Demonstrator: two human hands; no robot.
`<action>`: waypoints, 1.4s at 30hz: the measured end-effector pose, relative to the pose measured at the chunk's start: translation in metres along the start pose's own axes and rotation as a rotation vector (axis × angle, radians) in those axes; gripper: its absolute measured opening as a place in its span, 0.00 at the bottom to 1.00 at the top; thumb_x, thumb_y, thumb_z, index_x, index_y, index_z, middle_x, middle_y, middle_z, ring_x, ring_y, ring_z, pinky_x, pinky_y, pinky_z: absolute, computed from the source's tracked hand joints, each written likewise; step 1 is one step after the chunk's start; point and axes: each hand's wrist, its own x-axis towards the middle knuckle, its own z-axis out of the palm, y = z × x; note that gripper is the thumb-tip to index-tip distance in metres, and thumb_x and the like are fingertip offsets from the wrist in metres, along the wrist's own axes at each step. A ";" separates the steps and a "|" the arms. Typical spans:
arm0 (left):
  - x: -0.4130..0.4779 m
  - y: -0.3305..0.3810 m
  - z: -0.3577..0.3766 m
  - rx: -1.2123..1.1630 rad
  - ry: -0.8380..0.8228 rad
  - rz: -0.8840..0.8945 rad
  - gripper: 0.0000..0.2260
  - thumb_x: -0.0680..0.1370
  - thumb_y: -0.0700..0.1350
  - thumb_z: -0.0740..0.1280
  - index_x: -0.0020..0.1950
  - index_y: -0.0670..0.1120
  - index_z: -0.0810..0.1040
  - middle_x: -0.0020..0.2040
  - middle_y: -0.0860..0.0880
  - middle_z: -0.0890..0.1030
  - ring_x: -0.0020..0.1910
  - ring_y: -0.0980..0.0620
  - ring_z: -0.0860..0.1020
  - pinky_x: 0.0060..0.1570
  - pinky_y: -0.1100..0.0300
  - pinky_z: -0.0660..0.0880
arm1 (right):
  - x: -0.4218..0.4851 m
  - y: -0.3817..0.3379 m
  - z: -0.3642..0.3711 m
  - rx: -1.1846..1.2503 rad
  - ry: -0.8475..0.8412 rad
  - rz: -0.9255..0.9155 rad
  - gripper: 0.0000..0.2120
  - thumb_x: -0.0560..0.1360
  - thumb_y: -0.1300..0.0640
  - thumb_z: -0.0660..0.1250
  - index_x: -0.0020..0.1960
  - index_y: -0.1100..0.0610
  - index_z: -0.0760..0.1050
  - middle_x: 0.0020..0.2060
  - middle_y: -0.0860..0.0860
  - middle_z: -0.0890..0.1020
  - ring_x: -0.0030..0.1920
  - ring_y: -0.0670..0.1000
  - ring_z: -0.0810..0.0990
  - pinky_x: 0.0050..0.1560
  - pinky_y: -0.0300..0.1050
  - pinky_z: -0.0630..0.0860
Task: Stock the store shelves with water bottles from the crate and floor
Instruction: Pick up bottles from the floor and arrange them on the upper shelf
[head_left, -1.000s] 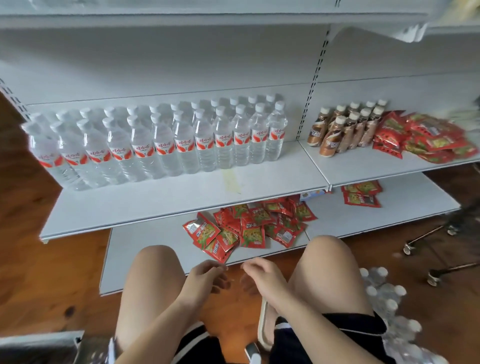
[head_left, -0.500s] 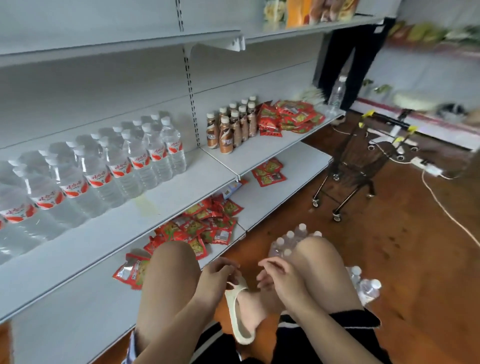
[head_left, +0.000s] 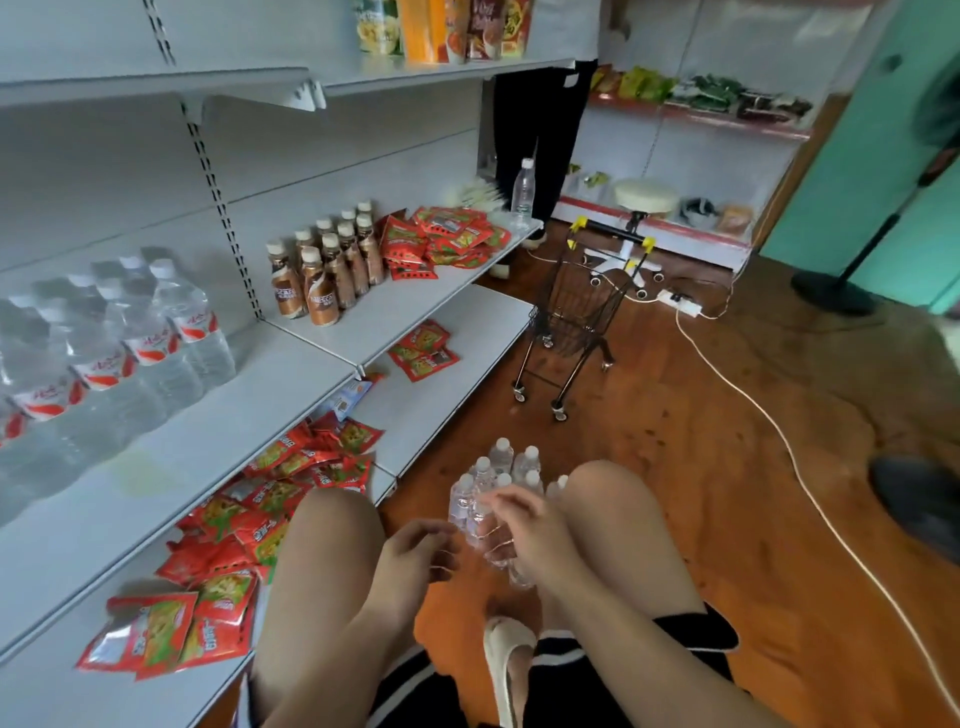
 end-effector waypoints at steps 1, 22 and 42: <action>0.001 0.000 0.004 0.001 -0.018 -0.008 0.08 0.82 0.33 0.61 0.51 0.35 0.80 0.38 0.41 0.81 0.34 0.47 0.78 0.36 0.58 0.73 | 0.001 0.004 -0.005 -0.002 0.014 0.009 0.07 0.82 0.62 0.64 0.52 0.61 0.80 0.33 0.56 0.83 0.30 0.53 0.79 0.29 0.41 0.75; 0.036 -0.015 0.114 0.343 -0.299 -0.095 0.08 0.83 0.35 0.62 0.53 0.38 0.81 0.39 0.45 0.83 0.35 0.51 0.78 0.35 0.56 0.74 | -0.008 0.074 -0.139 0.076 0.403 0.210 0.06 0.80 0.65 0.65 0.51 0.61 0.81 0.32 0.55 0.82 0.31 0.55 0.80 0.33 0.45 0.75; 0.162 -0.059 0.211 0.646 -0.523 -0.238 0.08 0.83 0.36 0.60 0.55 0.37 0.79 0.44 0.43 0.82 0.37 0.50 0.78 0.42 0.56 0.74 | 0.122 0.138 -0.224 -0.594 0.305 0.394 0.07 0.80 0.58 0.61 0.45 0.52 0.77 0.47 0.56 0.85 0.48 0.58 0.84 0.44 0.43 0.75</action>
